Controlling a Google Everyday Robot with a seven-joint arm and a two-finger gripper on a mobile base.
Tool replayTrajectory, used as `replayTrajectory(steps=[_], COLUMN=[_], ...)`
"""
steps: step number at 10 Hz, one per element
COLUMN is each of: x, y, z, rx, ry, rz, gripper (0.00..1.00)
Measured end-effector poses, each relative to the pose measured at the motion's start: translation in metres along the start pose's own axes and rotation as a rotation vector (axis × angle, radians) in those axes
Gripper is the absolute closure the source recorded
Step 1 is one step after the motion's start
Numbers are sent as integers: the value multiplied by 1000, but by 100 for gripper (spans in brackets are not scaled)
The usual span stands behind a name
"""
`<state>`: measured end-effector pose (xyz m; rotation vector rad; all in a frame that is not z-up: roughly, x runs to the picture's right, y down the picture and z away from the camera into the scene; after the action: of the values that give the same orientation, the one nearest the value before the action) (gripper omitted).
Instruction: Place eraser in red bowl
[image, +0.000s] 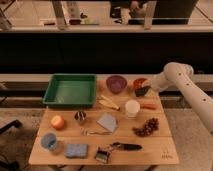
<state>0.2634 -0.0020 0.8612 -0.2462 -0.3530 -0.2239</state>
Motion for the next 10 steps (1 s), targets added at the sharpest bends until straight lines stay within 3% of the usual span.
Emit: replayTrajectory(steps=[5,10], x=[14,36], y=[-9,-35], z=[-1,8], rx=[72,126], ry=[15,19], rz=[-24,-49], gripper=[95,95])
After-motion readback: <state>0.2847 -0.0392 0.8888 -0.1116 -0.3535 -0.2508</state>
